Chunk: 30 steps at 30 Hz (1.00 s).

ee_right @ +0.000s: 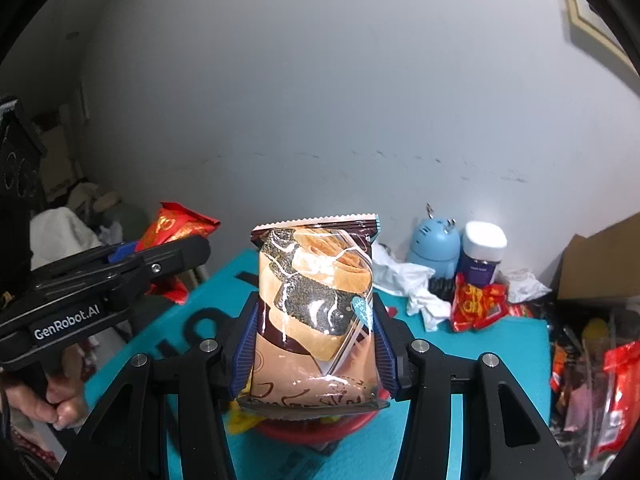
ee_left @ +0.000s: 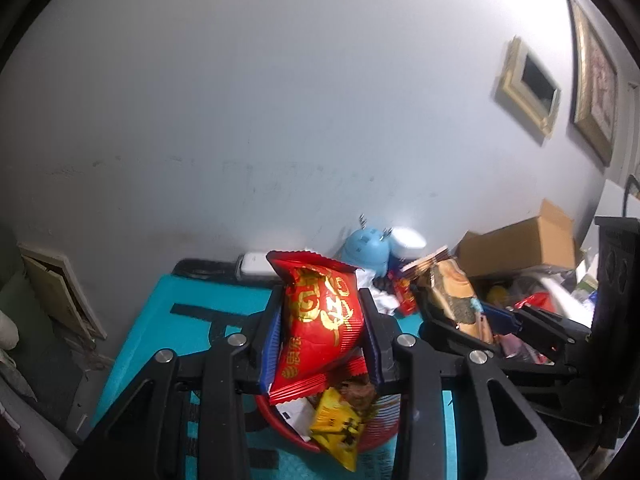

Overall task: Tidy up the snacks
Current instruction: 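Lift the red packet and wafer-roll packet and carry both over the red basket, then open the left tool to drop the red packet while the right tool drops the wafer packet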

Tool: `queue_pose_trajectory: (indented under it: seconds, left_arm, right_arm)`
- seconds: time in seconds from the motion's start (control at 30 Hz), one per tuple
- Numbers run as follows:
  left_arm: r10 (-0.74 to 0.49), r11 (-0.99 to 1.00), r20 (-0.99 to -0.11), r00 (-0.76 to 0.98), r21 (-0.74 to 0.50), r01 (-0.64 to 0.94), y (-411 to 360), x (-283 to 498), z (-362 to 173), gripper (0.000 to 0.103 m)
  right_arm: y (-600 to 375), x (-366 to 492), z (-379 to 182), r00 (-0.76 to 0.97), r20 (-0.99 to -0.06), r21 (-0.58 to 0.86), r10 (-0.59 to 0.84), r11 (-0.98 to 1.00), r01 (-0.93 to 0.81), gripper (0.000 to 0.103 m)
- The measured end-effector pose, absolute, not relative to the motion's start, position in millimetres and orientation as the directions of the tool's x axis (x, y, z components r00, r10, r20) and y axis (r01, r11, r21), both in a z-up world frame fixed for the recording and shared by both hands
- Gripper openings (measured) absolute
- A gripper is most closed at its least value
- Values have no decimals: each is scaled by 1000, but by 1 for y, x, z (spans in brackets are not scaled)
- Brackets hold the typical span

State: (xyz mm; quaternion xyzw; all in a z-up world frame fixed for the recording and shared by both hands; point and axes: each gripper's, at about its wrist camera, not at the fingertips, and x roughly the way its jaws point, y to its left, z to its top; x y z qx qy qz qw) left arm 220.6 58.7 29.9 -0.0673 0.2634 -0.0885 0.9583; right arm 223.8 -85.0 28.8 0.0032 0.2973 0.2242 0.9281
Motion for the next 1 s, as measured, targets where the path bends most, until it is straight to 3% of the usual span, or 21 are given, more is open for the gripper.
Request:
queue_pose_trajectory:
  seconds: [0.47, 0.67, 1.0]
  left_arm:
    - [-225, 972, -617, 754, -196, 129, 56, 268, -41, 34]
    - [-246, 967, -672, 698, -219, 130, 54, 278, -60, 34]
    - [-237, 970, -740, 629, -215, 112, 54, 287, -82, 34]
  right_arm:
    - [-86, 245, -44, 667, -603, 176, 437, 889, -424, 50]
    - [-77, 241, -55, 622, -603, 198, 500, 849, -491, 50]
    - [-69, 243, -66, 567, -677, 155, 469, 844, -513, 54]
